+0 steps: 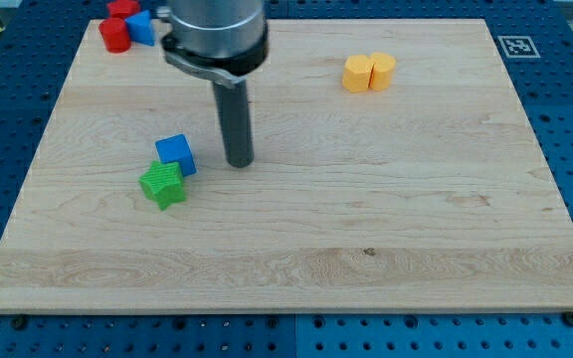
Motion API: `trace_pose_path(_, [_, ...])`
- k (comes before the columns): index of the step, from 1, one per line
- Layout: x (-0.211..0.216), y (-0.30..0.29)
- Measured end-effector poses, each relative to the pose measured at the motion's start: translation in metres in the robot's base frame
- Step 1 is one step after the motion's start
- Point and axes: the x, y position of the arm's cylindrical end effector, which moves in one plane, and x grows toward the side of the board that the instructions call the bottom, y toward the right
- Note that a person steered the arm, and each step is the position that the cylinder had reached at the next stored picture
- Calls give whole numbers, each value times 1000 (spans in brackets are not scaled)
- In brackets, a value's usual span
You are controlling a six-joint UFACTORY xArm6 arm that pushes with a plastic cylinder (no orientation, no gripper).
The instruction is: Slide the green circle closer to the blue cube
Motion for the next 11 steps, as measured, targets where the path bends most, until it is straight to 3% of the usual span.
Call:
trace_pose_path(1, [-43, 6])
trace_pose_path(3, [-200, 6])
trace_pose_path(4, [-250, -4])
trace_pose_path(5, [-242, -32])
trace_pose_path(7, [-174, -58])
trace_pose_path(10, [-65, -58])
trace_pose_path(11, [-63, -28])
